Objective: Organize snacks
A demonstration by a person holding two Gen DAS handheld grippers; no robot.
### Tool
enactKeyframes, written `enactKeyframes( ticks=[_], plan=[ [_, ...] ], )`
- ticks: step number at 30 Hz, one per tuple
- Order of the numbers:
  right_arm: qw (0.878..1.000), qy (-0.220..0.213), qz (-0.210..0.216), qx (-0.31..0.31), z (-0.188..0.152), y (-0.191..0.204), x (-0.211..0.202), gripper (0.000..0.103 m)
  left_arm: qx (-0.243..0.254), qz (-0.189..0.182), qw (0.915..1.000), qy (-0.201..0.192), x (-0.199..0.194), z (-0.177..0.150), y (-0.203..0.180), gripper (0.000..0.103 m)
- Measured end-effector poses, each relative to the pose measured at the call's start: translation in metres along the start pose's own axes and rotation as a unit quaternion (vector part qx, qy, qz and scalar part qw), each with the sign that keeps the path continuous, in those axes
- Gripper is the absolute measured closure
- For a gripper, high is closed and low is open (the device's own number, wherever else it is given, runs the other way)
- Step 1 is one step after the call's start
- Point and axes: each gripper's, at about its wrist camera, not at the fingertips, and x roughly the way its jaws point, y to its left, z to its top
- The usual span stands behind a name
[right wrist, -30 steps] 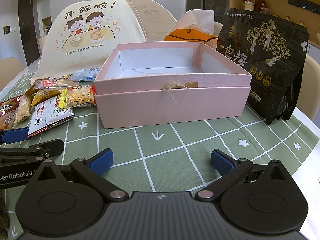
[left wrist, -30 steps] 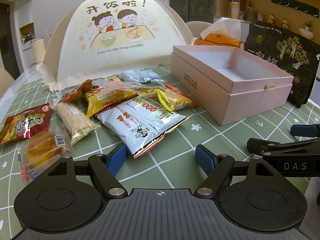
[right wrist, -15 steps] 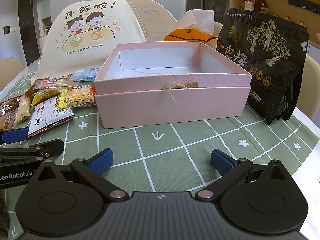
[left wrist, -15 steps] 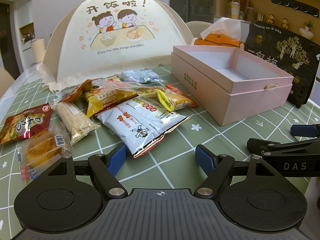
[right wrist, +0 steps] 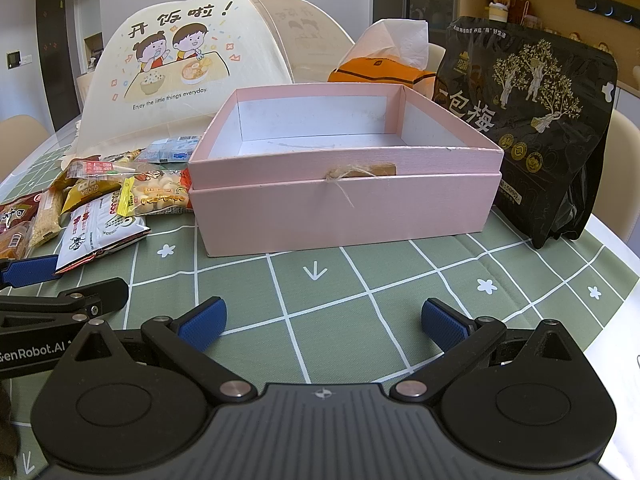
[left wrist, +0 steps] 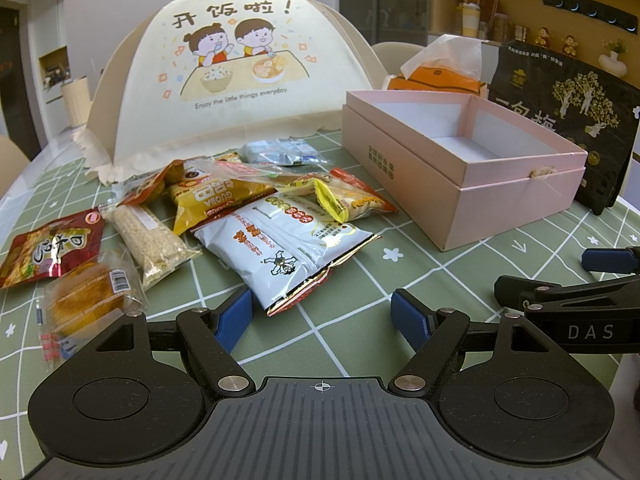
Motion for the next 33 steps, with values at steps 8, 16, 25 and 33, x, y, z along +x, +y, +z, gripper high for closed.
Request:
enactKeyframes(
  ticks=[8,16,25,33],
  plan=[
    [1.0,0.0,0.0,0.0,0.0,0.0,0.0,0.0,0.0,0.0,1.0,0.0,0.0,0.0,0.0,0.021],
    [1.0,0.0,0.0,0.0,0.0,0.0,0.0,0.0,0.0,0.0,1.0,0.0,0.0,0.0,0.0,0.02],
    [0.998,0.06,0.021,-0.019,0.014,-0.002,-0.002,0.0,-0.012,-0.034,0.9992,0.016,-0.004,0.005,0.011,0.024],
    [0.991,0.131,0.025,-0.026,0.023,-0.003,-0.011,0.0,0.038,0.01,0.9991,0.017,-0.03,0.051,0.092,0.028]
  ],
)
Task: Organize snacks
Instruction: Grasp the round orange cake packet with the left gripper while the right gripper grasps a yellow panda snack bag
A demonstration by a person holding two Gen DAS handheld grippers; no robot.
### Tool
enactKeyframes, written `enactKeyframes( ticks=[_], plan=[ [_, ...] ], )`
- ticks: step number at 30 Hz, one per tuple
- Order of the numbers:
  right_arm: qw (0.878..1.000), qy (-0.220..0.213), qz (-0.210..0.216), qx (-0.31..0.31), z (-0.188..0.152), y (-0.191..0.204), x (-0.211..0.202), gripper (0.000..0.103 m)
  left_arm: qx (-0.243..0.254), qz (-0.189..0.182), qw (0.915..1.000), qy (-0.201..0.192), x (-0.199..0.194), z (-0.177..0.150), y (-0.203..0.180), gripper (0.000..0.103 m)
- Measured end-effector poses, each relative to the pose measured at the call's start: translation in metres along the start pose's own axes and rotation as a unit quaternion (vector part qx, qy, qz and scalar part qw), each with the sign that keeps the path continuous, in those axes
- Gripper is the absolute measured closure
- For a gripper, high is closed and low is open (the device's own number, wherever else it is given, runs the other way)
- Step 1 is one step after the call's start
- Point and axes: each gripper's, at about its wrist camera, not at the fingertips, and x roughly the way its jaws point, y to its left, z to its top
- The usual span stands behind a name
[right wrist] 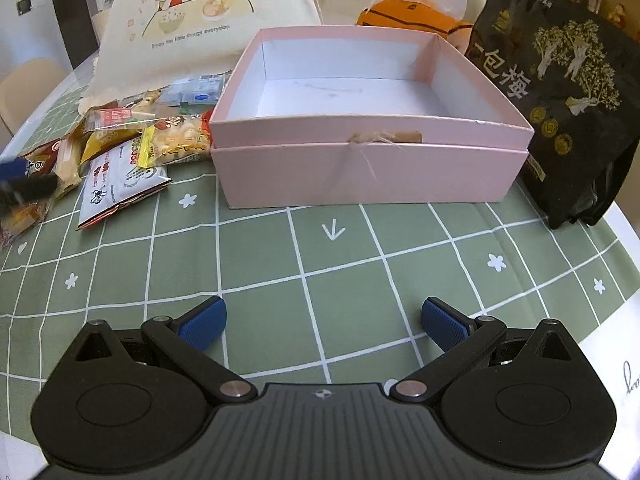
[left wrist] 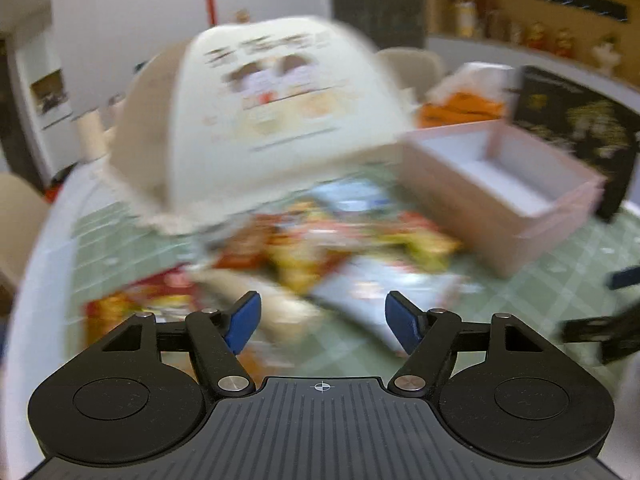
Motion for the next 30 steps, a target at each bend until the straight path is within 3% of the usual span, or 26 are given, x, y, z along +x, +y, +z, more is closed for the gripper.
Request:
enactKeyframes(
  ticks=[3,5,7,10,13,17,20,22,25,30],
  plan=[
    [1.0,0.012,-0.002,0.0,0.006,0.004,0.003,0.0,-0.064,-0.018,0.9955,0.068,0.023,0.007,0.053,0.03],
    [1.0,0.027,0.006,-0.011,0.008,0.004,0.002,0.0,-0.099,-0.041,0.9902,0.089,0.033,0.003,0.078,0.03],
    [0.999,0.041,0.022,-0.021,0.007,0.004,-0.003,0.002,-0.104,-0.054,0.987,0.11,0.037,-0.002,0.088,0.03],
    [0.998,0.045,0.039,-0.036,0.003,0.008,-0.01,0.003,-0.058,-0.076,0.9877,0.124,0.031,-0.01,0.075,0.029],
    [0.997,0.044,0.026,-0.058,-0.003,0.015,-0.013,0.003,-0.007,-0.094,0.9843,0.149,0.025,-0.018,0.052,0.028],
    [0.996,0.034,0.01,-0.079,-0.004,0.024,-0.019,0.004,0.037,-0.075,0.9837,0.159,0.021,-0.027,0.03,0.028],
    [0.993,0.015,0.005,-0.117,0.001,0.039,-0.028,0.005,0.0,-0.069,0.9862,0.151,0.019,-0.026,0.032,0.042],
    [0.99,0.003,0.018,-0.142,0.012,0.048,-0.036,0.005,-0.033,-0.071,0.9863,0.145,0.016,-0.025,0.035,0.043],
    [0.985,-0.02,0.046,-0.166,0.043,0.065,-0.046,0.005,-0.094,-0.045,0.9846,0.141,0.0,-0.024,0.035,0.043],
    [0.977,-0.018,0.123,-0.173,0.122,0.116,-0.037,0.005,-0.221,0.022,0.963,0.153,-0.034,-0.04,0.04,0.043]
  ],
)
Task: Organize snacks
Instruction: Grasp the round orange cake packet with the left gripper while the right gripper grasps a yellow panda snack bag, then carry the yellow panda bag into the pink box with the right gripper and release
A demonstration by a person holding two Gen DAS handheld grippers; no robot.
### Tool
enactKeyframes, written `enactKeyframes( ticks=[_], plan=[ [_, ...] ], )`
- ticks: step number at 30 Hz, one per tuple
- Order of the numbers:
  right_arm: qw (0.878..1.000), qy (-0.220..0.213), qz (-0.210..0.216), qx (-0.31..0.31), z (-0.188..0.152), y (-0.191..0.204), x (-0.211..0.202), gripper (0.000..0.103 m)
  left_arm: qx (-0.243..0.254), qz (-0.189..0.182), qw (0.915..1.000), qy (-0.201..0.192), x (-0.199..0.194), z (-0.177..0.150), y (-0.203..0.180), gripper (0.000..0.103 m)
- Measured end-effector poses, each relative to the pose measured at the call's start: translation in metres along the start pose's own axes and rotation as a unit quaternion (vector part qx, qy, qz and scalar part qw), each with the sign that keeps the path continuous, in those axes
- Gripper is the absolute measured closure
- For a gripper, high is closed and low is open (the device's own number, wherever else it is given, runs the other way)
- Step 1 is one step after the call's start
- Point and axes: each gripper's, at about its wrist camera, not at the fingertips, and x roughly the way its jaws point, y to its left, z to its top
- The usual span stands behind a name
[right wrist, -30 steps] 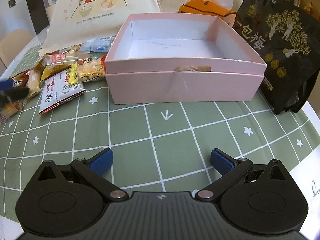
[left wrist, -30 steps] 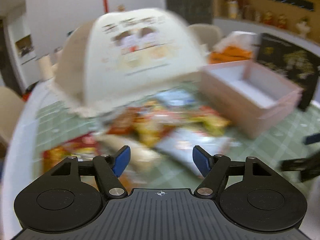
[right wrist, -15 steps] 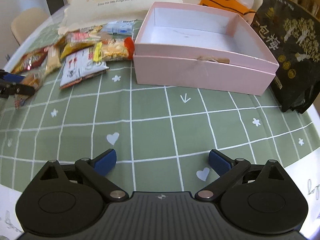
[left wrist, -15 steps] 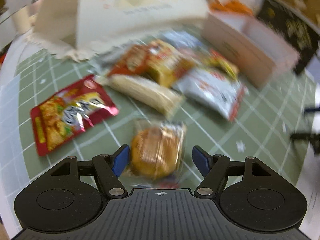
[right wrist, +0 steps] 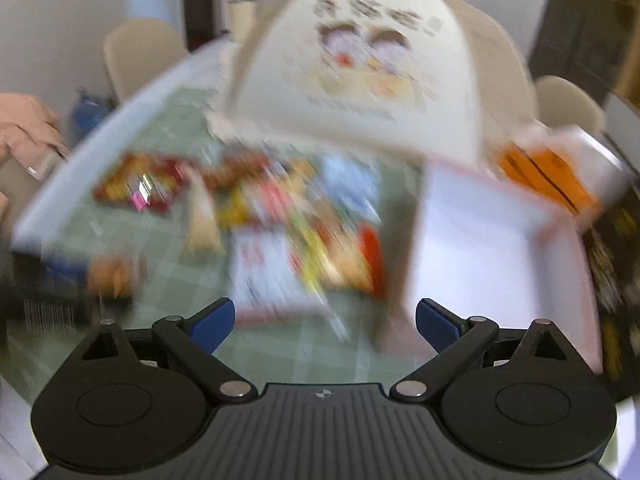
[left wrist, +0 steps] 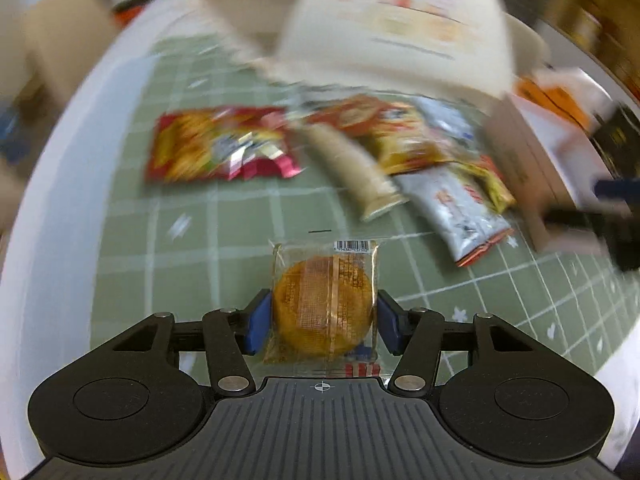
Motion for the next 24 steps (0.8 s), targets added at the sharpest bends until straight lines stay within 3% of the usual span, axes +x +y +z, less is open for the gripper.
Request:
enactKeyframes(
  ticks=[3,8,11,14,16,22,24],
  plan=[
    [0.999,0.022,0.035,0.001,0.05,0.013,0.039,0.005,-0.048,-0.002,0.9988,0.003,-0.011,-0.014,0.007,0.043],
    [0.997,0.066,0.03,0.025,0.119,0.025,0.127,0.006,-0.072,0.018,0.9972,0.01,-0.021,-0.027,0.009,0.043],
    [0.995,0.088,0.004,0.057,0.14,0.023,0.181,0.01,-0.082,0.022,0.9964,0.007,-0.025,-0.032,0.012,0.043],
    [0.99,0.107,-0.01,0.092,0.147,0.019,0.217,0.021,-0.086,0.034,0.9957,0.004,-0.027,-0.037,0.015,0.043],
    [0.989,0.099,0.013,0.111,0.149,0.016,0.219,0.028,-0.089,0.042,0.9951,0.003,-0.027,-0.039,0.018,0.043],
    [0.989,0.12,0.059,0.064,0.122,0.024,0.191,0.051,-0.092,0.041,0.9949,0.006,-0.026,-0.037,0.023,0.043],
    [0.987,0.128,0.077,0.053,0.107,0.024,0.178,0.051,-0.086,0.037,0.9956,0.004,-0.026,-0.034,0.022,0.043]
  ],
)
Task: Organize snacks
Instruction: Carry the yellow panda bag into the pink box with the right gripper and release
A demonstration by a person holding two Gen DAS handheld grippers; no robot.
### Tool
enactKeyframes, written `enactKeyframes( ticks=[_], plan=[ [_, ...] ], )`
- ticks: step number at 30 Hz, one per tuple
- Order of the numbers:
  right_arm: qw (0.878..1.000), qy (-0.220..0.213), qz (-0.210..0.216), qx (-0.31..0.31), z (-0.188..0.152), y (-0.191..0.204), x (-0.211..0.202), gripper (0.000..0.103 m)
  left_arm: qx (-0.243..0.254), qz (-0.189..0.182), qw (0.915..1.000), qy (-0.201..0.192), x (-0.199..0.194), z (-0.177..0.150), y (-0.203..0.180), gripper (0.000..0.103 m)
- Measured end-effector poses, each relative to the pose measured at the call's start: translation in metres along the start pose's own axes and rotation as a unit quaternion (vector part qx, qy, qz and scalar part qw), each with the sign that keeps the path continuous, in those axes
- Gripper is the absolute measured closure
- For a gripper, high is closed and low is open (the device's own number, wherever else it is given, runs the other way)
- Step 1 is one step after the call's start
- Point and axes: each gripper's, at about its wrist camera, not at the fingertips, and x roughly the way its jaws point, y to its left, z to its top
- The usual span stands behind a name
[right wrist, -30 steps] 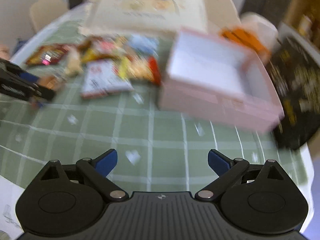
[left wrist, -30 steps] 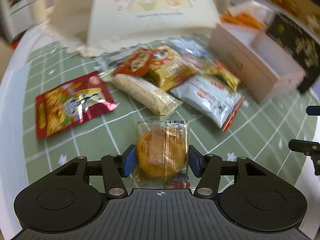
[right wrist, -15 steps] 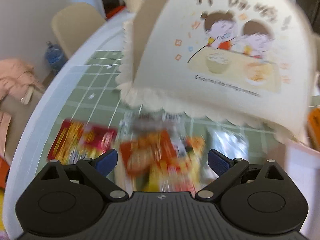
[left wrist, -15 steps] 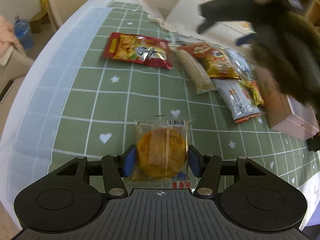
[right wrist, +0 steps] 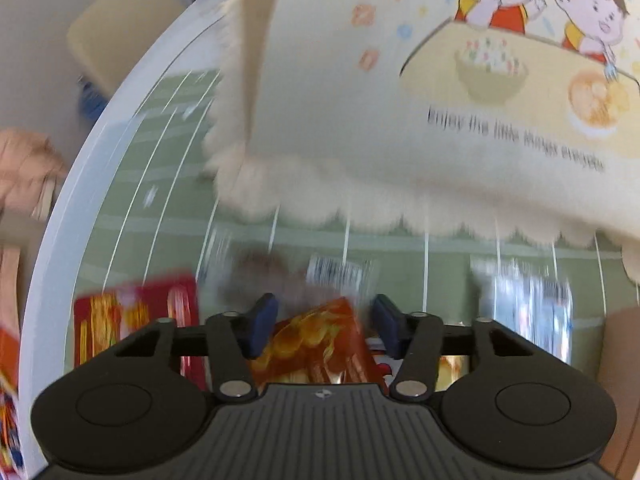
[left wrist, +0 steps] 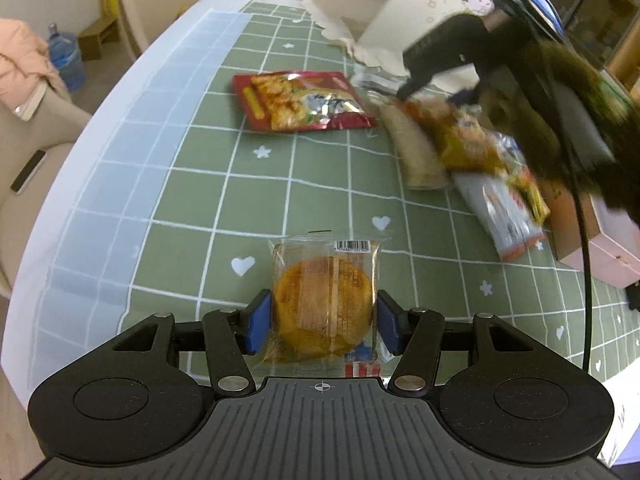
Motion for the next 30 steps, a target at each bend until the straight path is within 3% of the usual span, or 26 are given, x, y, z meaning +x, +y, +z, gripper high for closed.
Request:
enactKeyframes(
  ticks=[8,12,16,21,30],
  plan=[
    [0.996,0.036,0.066,-0.041,-0.079,0.003,-0.038,0.055,0.009,-0.008,0.9999,0.006,0.006,0.008,-0.005,0.043],
    [0.994,0.023,0.05,-0.096,-0.104,0.015,-0.053,0.043,0.008,-0.006,0.9999,0.009,0.007,0.005,-0.001,0.043],
    [0.989,-0.023,0.003,-0.144,-0.128,0.031,-0.075,0.042,-0.008,-0.004,0.9998,0.018,0.005,-0.004,0.012,0.043],
    [0.981,-0.09,-0.001,-0.169,-0.175,0.048,-0.11,0.035,-0.032,-0.008,0.9993,0.017,-0.007,-0.016,0.033,0.043],
    [0.977,-0.119,-0.039,-0.174,-0.224,0.035,-0.127,0.033,-0.025,-0.024,0.999,0.029,-0.012,-0.027,0.037,0.043]
  ],
)
